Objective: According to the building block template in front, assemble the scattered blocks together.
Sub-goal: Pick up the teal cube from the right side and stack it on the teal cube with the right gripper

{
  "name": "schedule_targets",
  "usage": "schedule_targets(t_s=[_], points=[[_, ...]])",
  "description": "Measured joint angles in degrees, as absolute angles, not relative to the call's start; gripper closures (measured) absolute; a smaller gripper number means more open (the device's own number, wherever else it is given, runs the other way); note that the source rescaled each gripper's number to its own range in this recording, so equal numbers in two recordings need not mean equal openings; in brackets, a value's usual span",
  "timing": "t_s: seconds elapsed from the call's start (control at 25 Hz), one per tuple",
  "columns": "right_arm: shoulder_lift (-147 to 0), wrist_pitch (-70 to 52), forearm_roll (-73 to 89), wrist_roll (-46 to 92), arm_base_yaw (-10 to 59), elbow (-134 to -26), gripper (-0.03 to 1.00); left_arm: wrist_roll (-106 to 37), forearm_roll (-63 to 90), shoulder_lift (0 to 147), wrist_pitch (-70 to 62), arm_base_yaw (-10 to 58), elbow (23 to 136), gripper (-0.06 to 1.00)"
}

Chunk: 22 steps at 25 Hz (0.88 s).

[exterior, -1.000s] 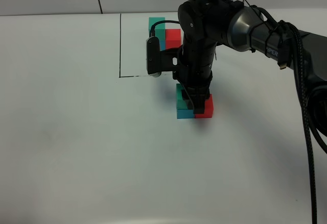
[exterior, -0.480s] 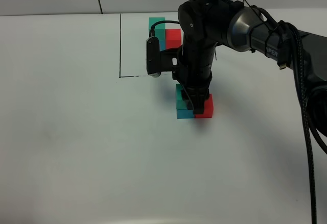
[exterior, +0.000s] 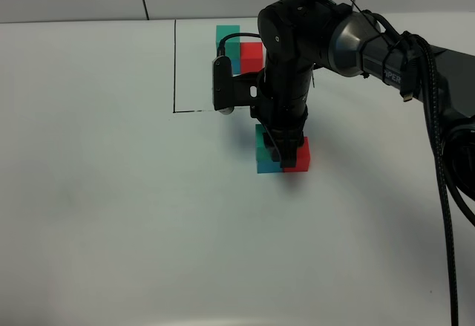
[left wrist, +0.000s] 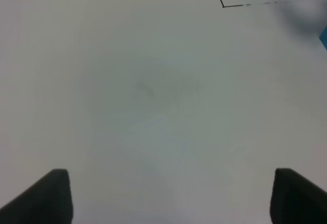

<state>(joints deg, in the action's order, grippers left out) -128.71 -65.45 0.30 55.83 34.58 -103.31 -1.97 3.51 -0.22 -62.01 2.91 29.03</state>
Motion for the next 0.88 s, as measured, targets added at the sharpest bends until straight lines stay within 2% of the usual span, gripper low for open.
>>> schedule_targets(t_s=[0.56,0.64,0.76,0.88], points=[[-128.71,-65.4,0.36,54.37,34.58,-103.31,0.94,-1.97,3.51,-0.22,-62.01,2.91,29.03,0.18],[-128.71,-65.26,0.36,54.3,34.58,-103.31,0.79,-1.97,3.51,-0.22,-62.01,2.91,29.03,0.18],[-128.44,-65.07,0.0,53.79,34.58,-103.31,0.37,-1.97,3.51,-0.22,-62.01,2.91,29.03,0.18],[-126.96,-65.19,-1.32,52.13,34.58,-103.31,0.05,-1.97,3.51,-0.22,-62.01,2.91,29.03,0.18]])
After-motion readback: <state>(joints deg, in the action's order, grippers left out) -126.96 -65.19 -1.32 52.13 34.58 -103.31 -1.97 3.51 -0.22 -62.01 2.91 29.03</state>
